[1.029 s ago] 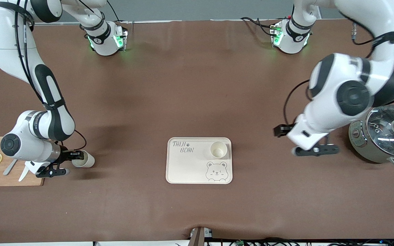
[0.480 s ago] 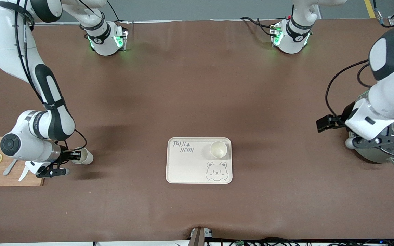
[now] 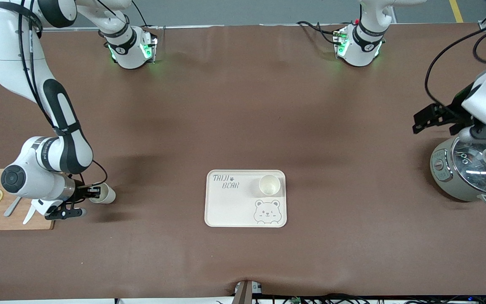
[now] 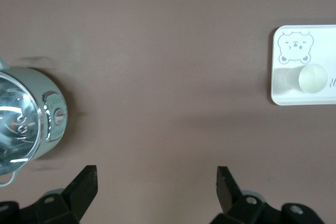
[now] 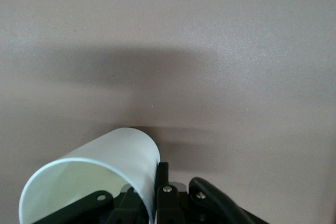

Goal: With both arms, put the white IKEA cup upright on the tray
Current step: 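Withdraw the left gripper while the right gripper grasps the second cup, then lift the second cup with the right gripper and carry it to the tray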

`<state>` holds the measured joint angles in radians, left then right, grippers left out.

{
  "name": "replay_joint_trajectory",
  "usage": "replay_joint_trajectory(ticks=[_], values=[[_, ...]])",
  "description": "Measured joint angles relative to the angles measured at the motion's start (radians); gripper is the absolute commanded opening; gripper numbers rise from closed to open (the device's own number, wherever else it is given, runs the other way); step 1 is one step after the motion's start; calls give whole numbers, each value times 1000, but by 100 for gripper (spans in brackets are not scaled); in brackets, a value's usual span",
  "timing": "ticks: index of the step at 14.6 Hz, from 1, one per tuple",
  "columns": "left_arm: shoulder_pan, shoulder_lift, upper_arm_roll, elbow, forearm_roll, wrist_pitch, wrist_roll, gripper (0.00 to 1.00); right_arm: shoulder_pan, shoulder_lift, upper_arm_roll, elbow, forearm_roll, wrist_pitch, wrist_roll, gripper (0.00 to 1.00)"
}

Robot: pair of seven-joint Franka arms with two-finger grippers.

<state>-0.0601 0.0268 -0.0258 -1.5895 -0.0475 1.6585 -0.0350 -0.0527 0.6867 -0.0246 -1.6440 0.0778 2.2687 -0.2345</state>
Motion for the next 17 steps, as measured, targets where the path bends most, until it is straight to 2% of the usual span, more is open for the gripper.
replay_joint_trajectory(ticks=[3, 6, 8, 11, 17], values=[[2, -54, -3, -35, -2, 5, 3, 100, 1, -2, 12, 31, 19, -63, 0, 0], [-5, -54, -8, 3, -3, -3, -1, 100, 2, -9, 19, 150, 112, -256, 0, 0], [-6, -53, -10, 35, -3, -27, 13, 100, 8, -22, 23, 214, 131, -346, 40, 0], [-6, -53, -10, 54, -3, -42, 76, 100, 56, -31, 32, 276, 136, -424, 199, 0], [-19, -48, -11, 55, -3, -86, 120, 100, 267, -50, 40, 331, 137, -442, 647, 0]])
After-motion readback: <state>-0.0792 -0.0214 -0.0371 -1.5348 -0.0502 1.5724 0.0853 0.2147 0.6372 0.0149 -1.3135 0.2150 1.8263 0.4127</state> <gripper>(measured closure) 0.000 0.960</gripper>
